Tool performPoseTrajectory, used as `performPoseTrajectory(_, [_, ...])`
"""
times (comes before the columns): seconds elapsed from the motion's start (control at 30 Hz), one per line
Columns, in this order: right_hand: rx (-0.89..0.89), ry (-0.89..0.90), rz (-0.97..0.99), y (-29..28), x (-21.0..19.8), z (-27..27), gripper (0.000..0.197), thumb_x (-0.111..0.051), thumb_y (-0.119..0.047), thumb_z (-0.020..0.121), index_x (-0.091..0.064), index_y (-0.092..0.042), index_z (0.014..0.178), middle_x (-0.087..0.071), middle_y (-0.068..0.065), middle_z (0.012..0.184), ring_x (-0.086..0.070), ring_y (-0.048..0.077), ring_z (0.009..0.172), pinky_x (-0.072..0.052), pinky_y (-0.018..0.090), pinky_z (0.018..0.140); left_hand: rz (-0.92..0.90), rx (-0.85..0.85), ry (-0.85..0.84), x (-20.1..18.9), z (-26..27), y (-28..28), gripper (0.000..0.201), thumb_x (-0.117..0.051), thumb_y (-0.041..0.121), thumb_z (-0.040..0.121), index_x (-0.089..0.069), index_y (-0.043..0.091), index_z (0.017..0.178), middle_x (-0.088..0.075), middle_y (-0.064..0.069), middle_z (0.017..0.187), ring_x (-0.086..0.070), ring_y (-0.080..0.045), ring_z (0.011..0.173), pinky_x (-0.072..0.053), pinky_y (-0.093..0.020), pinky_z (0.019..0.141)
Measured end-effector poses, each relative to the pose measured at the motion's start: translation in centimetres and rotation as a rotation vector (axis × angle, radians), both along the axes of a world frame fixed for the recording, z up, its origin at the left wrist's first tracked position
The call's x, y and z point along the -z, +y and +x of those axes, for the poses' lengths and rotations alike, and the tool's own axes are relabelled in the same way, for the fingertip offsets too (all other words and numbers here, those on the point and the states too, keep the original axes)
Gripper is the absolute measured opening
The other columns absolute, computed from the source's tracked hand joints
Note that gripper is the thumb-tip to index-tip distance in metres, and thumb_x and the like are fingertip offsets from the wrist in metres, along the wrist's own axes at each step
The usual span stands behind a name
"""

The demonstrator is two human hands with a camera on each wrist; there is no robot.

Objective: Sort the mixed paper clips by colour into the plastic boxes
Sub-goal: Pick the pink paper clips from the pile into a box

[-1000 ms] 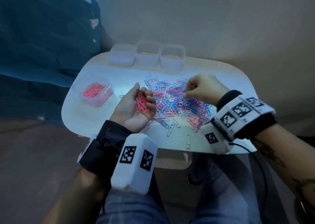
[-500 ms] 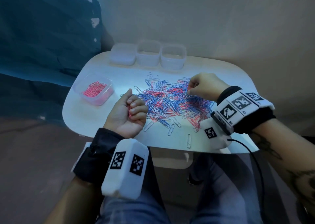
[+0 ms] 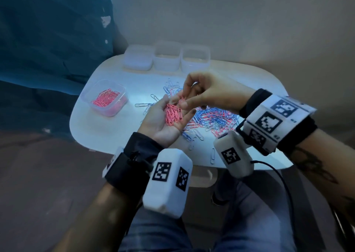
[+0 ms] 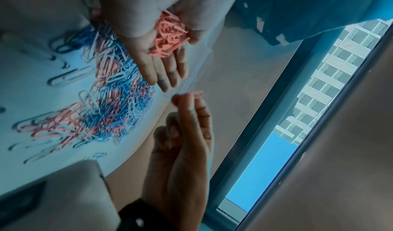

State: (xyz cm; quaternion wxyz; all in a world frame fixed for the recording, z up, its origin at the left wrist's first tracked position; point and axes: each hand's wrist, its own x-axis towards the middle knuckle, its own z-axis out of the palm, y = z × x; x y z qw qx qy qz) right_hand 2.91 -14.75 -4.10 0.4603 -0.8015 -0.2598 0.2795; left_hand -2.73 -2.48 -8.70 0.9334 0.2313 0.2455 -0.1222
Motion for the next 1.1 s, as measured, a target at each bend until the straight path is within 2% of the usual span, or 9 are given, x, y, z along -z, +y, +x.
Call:
performPoseTrajectory(0.07, [0.044, -0.113, -0.007, 0.2, 0.5, 0.2, 0.022, -0.065, -0.005, 0.083, -0.049, -0.015, 0.071, -0.056, 0.004, 0.061, -0.047, 0.004, 0.044, -0.038, 0.011, 0.043, -0.049, 0.014, 0.003, -0.2, 0.0, -0.2, 0.049, -0.028, 0.032, 0.101, -0.063, 0.001, 0.091, -0.067, -0.013, 0.087, -0.065, -0.023, 0.08, -0.057, -0.035, 0.059])
performPoseTrajectory(0.2, [0.31, -0.271, -0.059, -1.6, 1.6, 2.9, 0.007, -0.06, -0.01, 0.088, -0.058, -0.01, 0.081, -0.048, -0.003, 0.064, -0.045, -0.005, 0.041, -0.032, 0.005, 0.04, -0.057, -0.037, 0.014, -0.2, -0.3, 1.0, 0.066, -0.029, 0.027, 0.101, -0.069, -0.005, 0.059, -0.069, -0.015, 0.067, -0.069, -0.025, 0.057, -0.056, -0.03, 0.053])
performPoseTrajectory(0.27, [0.209, -0.291, -0.312, -2.3, 2.6, 4.0, 0.014, -0.063, -0.011, 0.086, -0.064, -0.004, 0.097, -0.054, -0.003, 0.071, -0.048, -0.002, 0.055, -0.034, 0.002, 0.046, -0.051, -0.068, 0.052, 0.0, -0.4, 1.7, 0.066, -0.032, 0.027, 0.1, -0.067, -0.002, 0.054, -0.067, -0.011, 0.061, -0.067, -0.022, 0.051, -0.055, -0.026, 0.049])
performPoseTrajectory(0.33, [0.069, -0.351, -0.519, -2.2, 3.5, 4.4, 0.026, -0.066, -0.017, 0.083, -0.065, -0.006, 0.107, -0.062, 0.006, 0.094, -0.056, 0.015, 0.079, -0.039, 0.013, 0.067, -0.036, -0.085, 0.081, 0.1, -0.5, 2.2, 0.063, -0.034, 0.027, 0.1, -0.065, 0.002, 0.051, -0.064, -0.006, 0.056, -0.064, -0.018, 0.046, -0.053, -0.02, 0.046])
performPoseTrajectory(0.4, [0.015, -0.419, -0.585, -1.7, 3.9, 4.5, 0.03, -0.067, -0.019, 0.082, -0.065, -0.011, 0.112, -0.058, 0.011, 0.112, -0.054, 0.024, 0.101, -0.034, 0.021, 0.077, -0.024, -0.094, 0.095, 0.2, -0.7, 2.4, 0.057, -0.036, 0.027, 0.099, -0.062, 0.005, 0.053, -0.062, -0.003, 0.054, -0.062, -0.016, 0.044, -0.051, -0.017, 0.044])
performPoseTrajectory(0.47, [0.034, -0.444, -0.596, -1.6, 4.0, 4.6, 0.03, -0.067, -0.02, 0.082, -0.065, -0.013, 0.112, -0.056, 0.011, 0.115, -0.052, 0.026, 0.108, -0.034, 0.023, 0.08, -0.019, -0.099, 0.106, 0.2, -0.7, 2.6, 0.05, -0.037, 0.027, 0.098, -0.059, 0.007, 0.058, -0.061, -0.002, 0.054, -0.061, -0.016, 0.043, -0.05, -0.016, 0.043])
performPoseTrajectory(0.6, [0.054, -0.535, -0.706, -1.6, 3.8, 4.6, 0.035, -0.07, -0.026, 0.079, -0.063, -0.016, 0.112, -0.054, 0.008, 0.116, -0.05, 0.026, 0.111, -0.039, 0.029, 0.082, -0.012, -0.105, 0.119, 0.5, -0.8, 2.6, 0.051, -0.036, 0.027, 0.098, -0.06, 0.006, 0.058, -0.061, -0.003, 0.055, -0.06, -0.016, 0.043, -0.049, -0.014, 0.043])
performPoseTrajectory(0.8, [0.039, -0.499, -0.677, 0.1, 4.0, 4.5, 0.017, -0.07, -0.02, 0.078, -0.067, -0.016, 0.094, -0.054, 0.001, 0.092, -0.057, 0.024, 0.099, -0.037, 0.025, 0.072, 0.024, -0.101, 0.118, 0.4, -0.6, 1.9, 0.04, -0.035, 0.028, 0.099, -0.054, 0.01, 0.069, -0.06, -0.001, 0.053, -0.059, -0.013, 0.042, -0.047, -0.013, 0.044])
performPoseTrajectory(1.1, [0.055, -0.478, -0.704, 0.6, 4.3, 4.0, 0.019, -0.071, -0.02, 0.079, -0.065, -0.012, 0.095, -0.066, 0.007, 0.103, -0.059, 0.026, 0.097, -0.043, 0.028, 0.074, 0.032, -0.107, 0.13, 0.4, -0.8, 1.8, 0.045, -0.035, 0.027, 0.099, -0.056, 0.009, 0.063, -0.059, -0.002, 0.052, -0.058, -0.013, 0.04, -0.047, -0.013, 0.043])
